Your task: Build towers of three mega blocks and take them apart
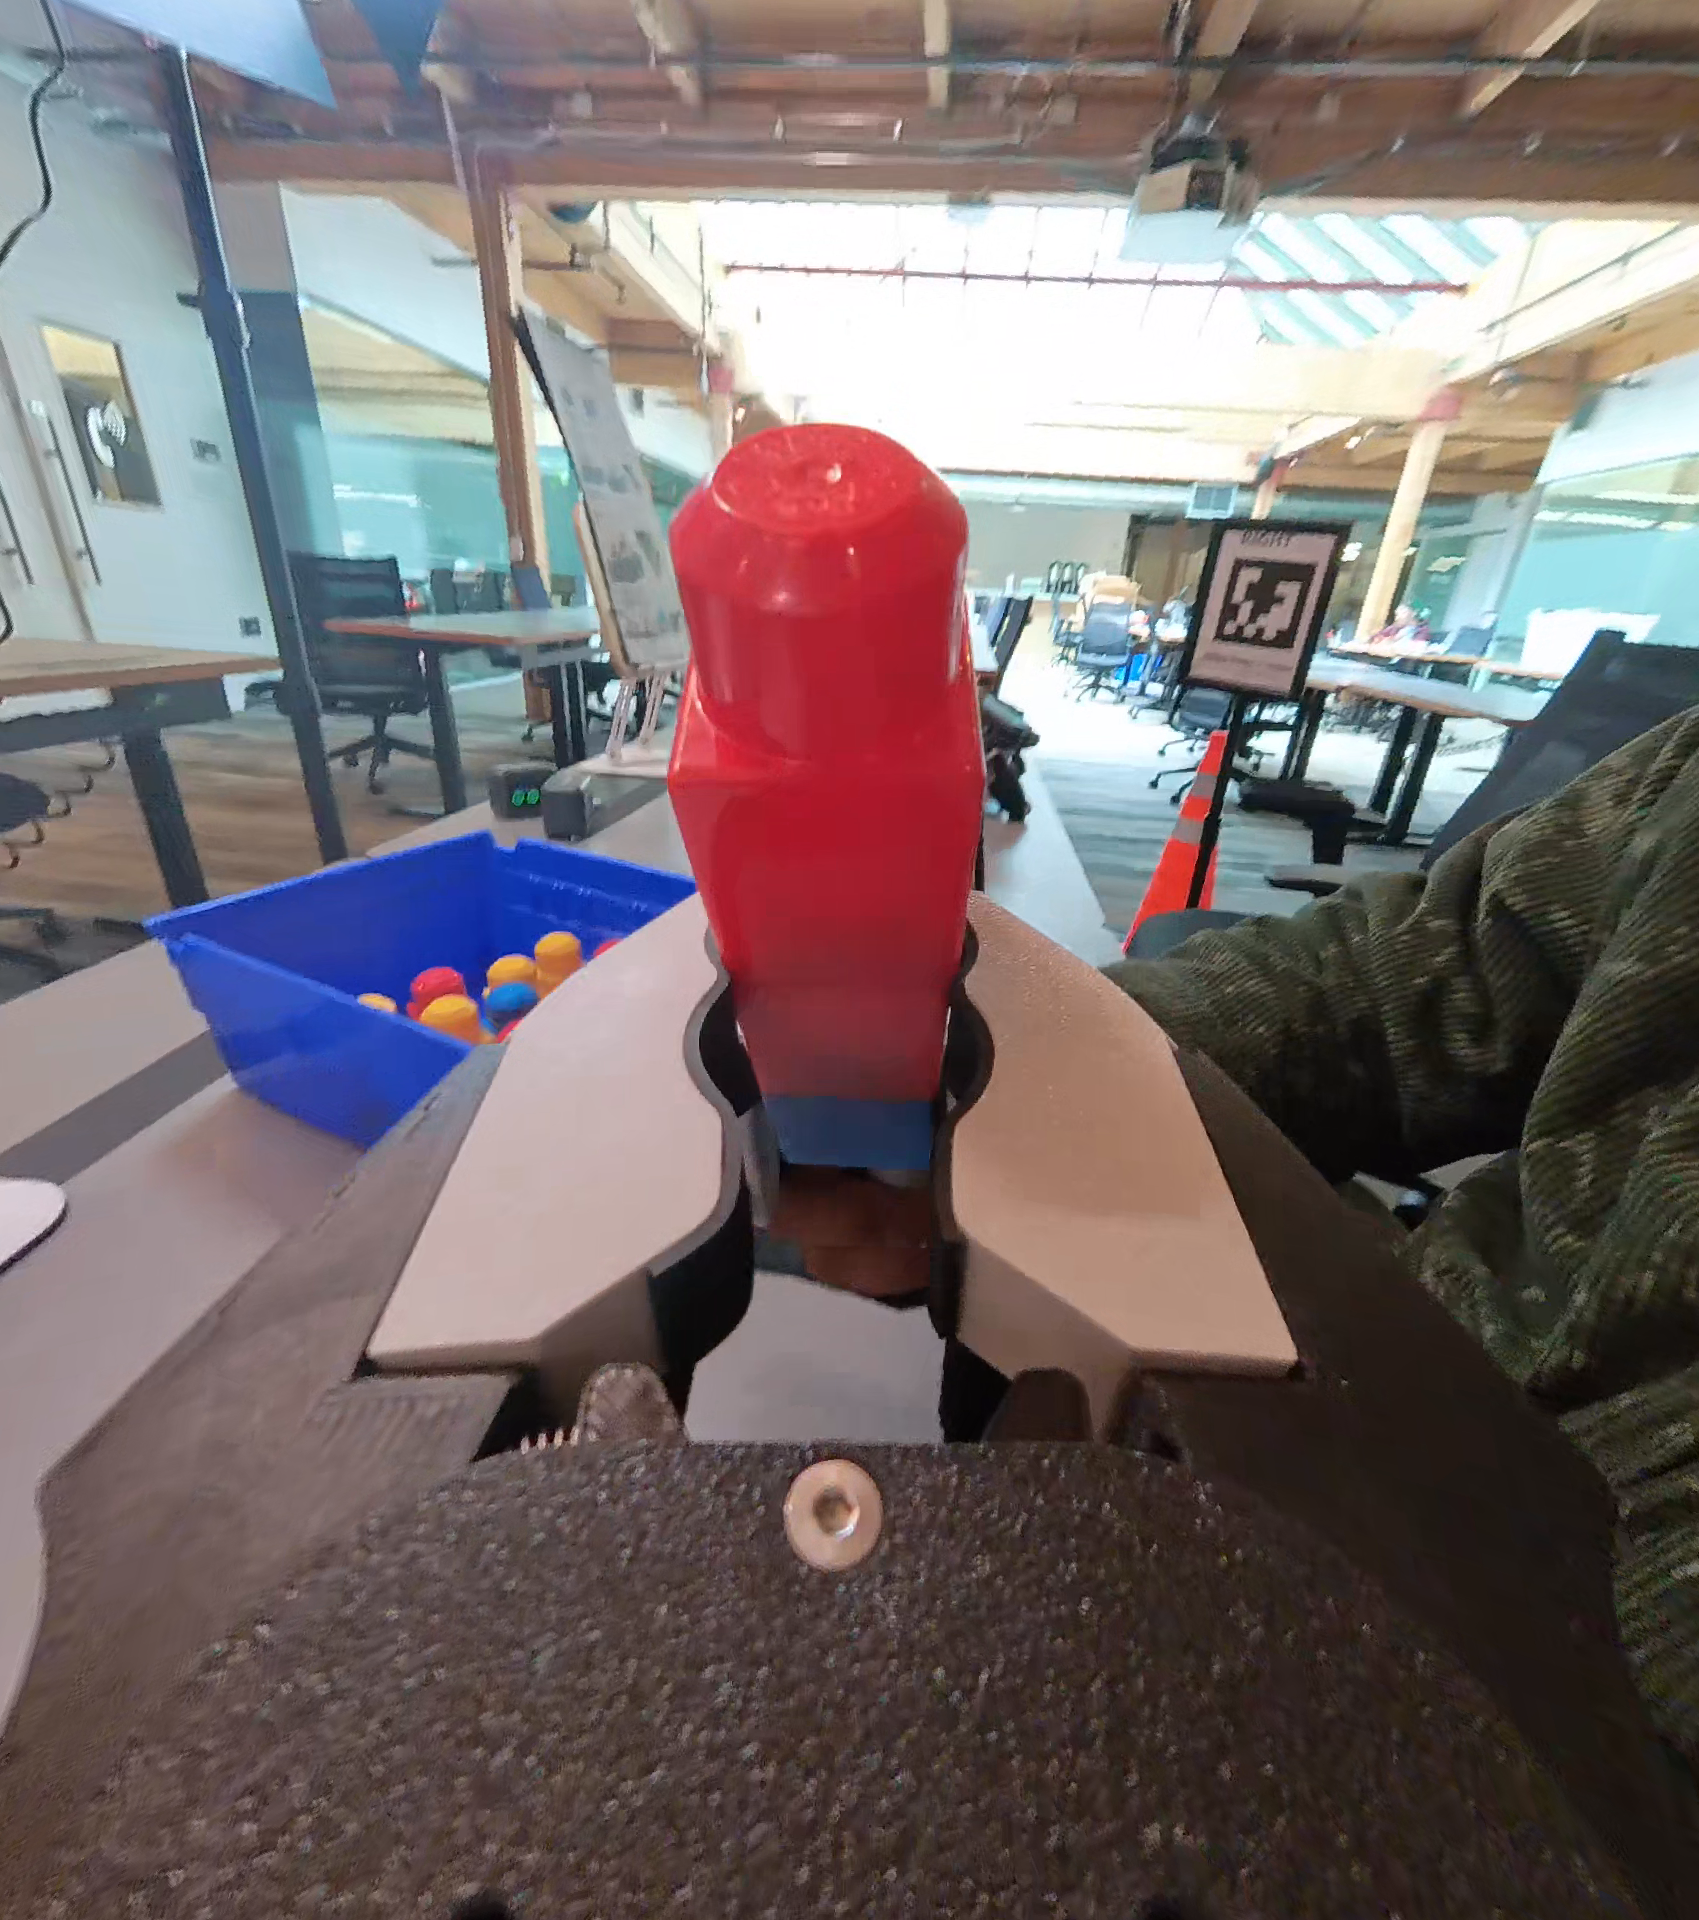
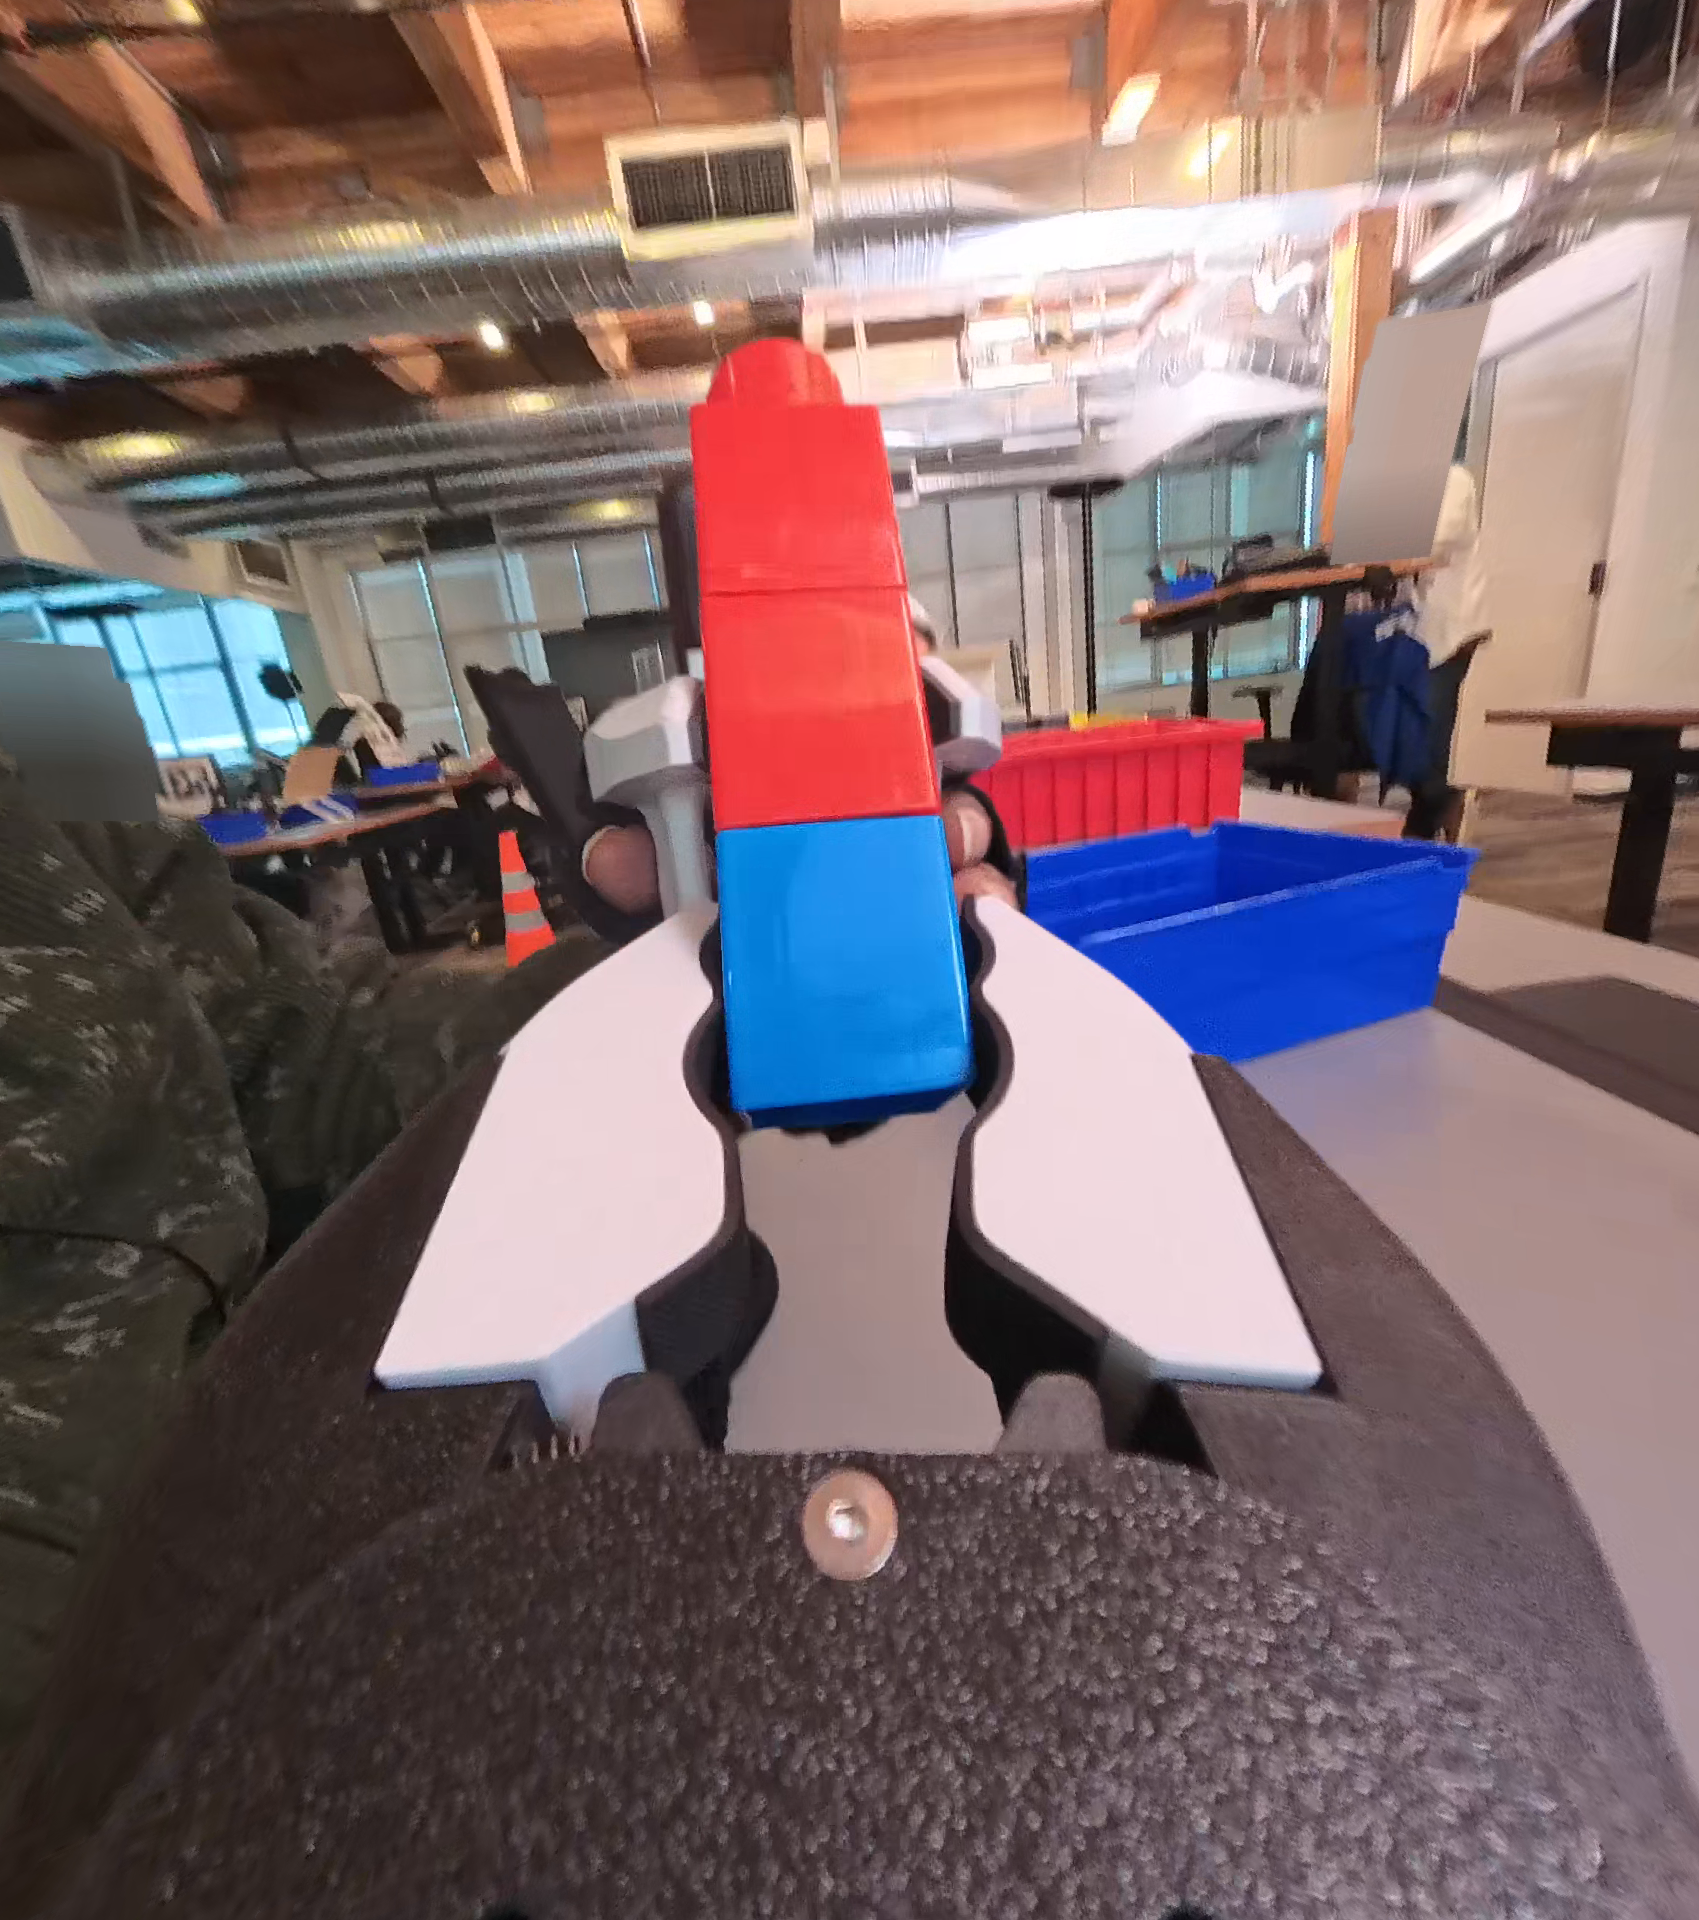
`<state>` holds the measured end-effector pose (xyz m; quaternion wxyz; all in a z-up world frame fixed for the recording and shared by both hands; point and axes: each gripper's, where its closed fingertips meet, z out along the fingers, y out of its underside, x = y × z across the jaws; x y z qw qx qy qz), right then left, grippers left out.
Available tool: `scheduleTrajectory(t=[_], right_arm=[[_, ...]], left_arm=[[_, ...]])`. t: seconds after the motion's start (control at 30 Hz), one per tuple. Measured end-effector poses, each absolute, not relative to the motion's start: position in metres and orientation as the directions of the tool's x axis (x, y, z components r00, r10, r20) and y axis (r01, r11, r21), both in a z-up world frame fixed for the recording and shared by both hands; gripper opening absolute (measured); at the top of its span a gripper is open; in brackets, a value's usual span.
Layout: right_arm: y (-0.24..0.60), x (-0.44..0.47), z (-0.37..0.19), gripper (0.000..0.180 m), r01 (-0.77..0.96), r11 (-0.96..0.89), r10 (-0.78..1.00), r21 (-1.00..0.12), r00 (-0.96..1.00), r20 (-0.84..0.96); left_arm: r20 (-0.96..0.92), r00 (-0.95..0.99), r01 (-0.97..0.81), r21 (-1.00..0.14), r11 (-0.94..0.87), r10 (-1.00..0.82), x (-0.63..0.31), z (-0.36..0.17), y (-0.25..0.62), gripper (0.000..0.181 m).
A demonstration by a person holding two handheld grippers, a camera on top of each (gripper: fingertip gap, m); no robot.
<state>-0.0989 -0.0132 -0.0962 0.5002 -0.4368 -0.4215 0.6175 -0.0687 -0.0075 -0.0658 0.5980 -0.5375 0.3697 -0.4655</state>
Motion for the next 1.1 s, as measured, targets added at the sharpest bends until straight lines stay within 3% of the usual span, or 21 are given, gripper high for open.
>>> scheduleTrajectory(t=[0.17, 0.33, 0.53, 0.8, 0.9, 1.07, 1.1], right_arm=[[0.004, -0.106, -0.143, 0.054, 0.082, 0.020, 1.000, -0.996, -0.020, 0.019], [0.010, -0.095, -0.141, 0.055, 0.179, 0.179, 0.983, -0.968, 0.013, 0.184], [-0.002, -0.096, -0.161, 0.045, 0.349, 0.332, 0.941, -0.877, -0.062, 0.331], [-0.007, -0.096, -0.183, 0.033, 0.442, 0.401, 0.913, -0.802, -0.124, 0.388], [-0.008, -0.095, -0.184, 0.032, 0.461, 0.400, 0.913, -0.792, -0.125, 0.388], [-0.002, -0.089, -0.164, 0.031, 0.415, 0.347, 0.934, -0.841, -0.068, 0.352], [0.002, -0.085, -0.152, 0.032, 0.380, 0.330, 0.940, -0.864, -0.045, 0.339]], left_arm=[[-0.093, 0.420, -0.163, -0.986, 0.026, -0.903, -0.086, -0.106, 0.010, 0.036], [-0.234, 0.457, -0.524, -0.850, -0.047, -0.858, -0.115, -0.167, 0.023, 0.036], [-0.320, 0.370, -0.748, -0.659, -0.076, -0.872, -0.118, -0.215, 0.019, 0.036], [-0.410, 0.257, -0.861, -0.508, -0.015, -0.875, -0.115, -0.238, 0.011, 0.036], [-0.406, 0.247, -0.853, -0.522, 0.002, -0.880, -0.113, -0.238, 0.010, 0.036], [-0.371, 0.294, -0.749, -0.662, 0.029, -0.881, -0.113, -0.218, 0.016, 0.036], [-0.407, 0.325, -0.789, -0.614, -0.008, -0.854, -0.127, -0.223, 0.026, 0.036]])
